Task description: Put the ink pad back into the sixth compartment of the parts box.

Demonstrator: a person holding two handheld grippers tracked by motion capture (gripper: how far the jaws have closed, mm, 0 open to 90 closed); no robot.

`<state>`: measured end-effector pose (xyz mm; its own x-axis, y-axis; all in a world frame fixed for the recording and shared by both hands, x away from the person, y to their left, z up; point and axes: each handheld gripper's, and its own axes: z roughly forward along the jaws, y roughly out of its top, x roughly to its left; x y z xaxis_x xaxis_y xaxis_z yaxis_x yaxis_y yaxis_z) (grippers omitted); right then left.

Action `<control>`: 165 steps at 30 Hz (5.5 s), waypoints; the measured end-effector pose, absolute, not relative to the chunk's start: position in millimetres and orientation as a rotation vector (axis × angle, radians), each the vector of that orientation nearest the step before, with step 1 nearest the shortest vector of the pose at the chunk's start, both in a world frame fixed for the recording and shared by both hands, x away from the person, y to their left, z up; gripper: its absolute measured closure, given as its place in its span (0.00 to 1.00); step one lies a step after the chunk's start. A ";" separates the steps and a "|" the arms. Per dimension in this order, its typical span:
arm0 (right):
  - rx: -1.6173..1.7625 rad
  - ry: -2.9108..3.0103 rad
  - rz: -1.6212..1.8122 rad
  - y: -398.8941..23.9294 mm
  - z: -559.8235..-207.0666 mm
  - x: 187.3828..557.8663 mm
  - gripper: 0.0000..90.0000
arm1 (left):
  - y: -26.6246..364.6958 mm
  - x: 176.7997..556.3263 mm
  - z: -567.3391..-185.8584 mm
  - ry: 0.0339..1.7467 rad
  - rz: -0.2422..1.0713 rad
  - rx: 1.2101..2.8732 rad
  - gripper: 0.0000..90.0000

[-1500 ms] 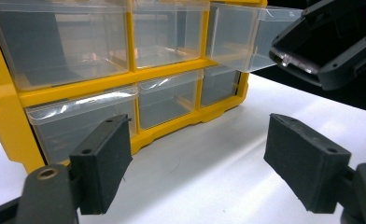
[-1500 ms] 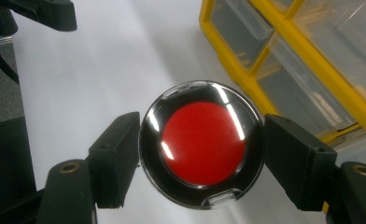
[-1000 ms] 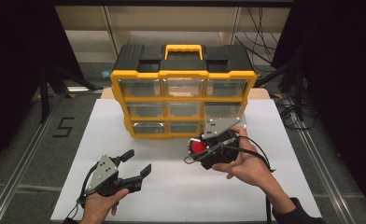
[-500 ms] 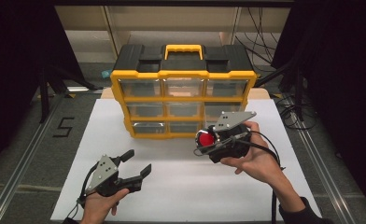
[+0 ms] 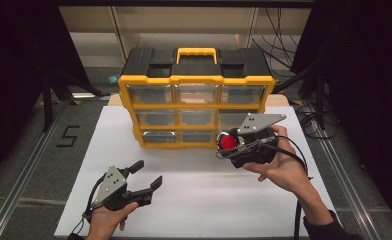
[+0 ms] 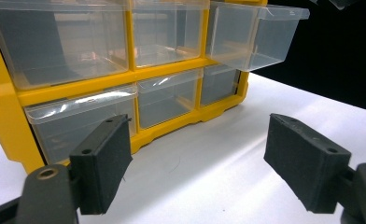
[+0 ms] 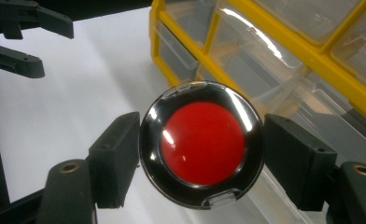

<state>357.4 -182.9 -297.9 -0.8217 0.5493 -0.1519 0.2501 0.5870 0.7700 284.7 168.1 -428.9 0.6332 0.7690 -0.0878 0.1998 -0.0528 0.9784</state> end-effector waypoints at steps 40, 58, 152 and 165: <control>0.764 2.352 1.105 -201.7 -290.7 382.4 0.34 | 167.8 285.2 -429.6 0.824 0.555 1.602 0.25; 0.806 2.327 1.104 -204.4 -288.4 393.2 0.34 | 167.9 285.3 -429.7 0.826 0.556 1.602 0.25; 0.900 2.206 1.177 -211.5 -298.4 415.5 0.32 | 167.6 284.7 -429.4 0.824 0.552 1.600 0.25; 0.882 2.224 1.217 -217.1 -296.7 400.2 0.32 | 167.6 284.5 -429.2 0.824 0.553 1.599 0.25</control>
<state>400.2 -217.1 -296.7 -0.6923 0.7168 -0.0833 0.3160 0.4050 0.8580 284.5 167.6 -429.2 0.6367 0.7657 -0.0912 0.2064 -0.0553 0.9769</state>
